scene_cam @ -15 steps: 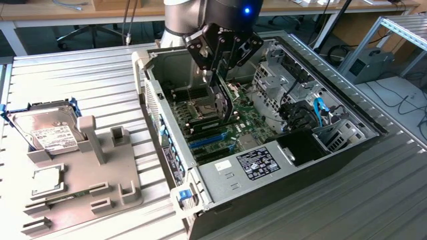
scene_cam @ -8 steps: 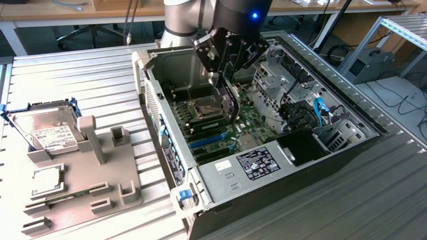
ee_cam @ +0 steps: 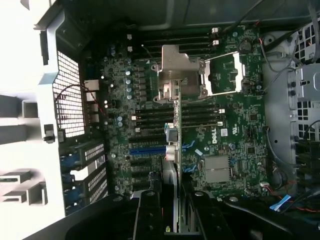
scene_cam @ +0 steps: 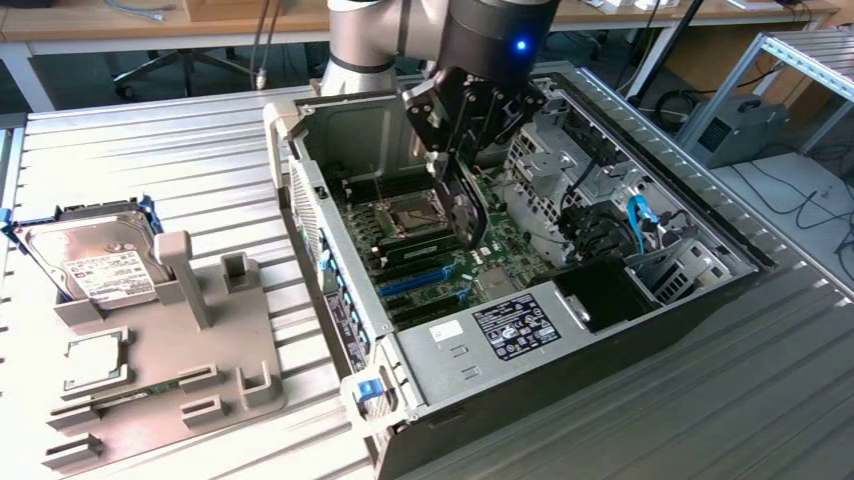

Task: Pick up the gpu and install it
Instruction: 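Pick up the gpu and move the gpu toward the slot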

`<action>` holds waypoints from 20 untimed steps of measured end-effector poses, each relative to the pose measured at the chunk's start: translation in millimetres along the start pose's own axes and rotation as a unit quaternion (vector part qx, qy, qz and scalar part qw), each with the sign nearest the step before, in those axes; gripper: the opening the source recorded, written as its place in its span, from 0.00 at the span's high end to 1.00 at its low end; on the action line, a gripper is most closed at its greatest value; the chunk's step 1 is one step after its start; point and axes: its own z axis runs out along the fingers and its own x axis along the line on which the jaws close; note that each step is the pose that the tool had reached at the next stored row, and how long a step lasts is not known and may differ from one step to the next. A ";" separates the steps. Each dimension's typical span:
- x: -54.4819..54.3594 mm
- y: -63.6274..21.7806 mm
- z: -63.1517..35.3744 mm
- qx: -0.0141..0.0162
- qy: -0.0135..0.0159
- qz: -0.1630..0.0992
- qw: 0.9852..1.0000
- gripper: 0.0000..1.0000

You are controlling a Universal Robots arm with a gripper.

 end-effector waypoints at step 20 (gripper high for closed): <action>-32.8 1.7 23.8 0.000 0.000 0.000 1.000 0.74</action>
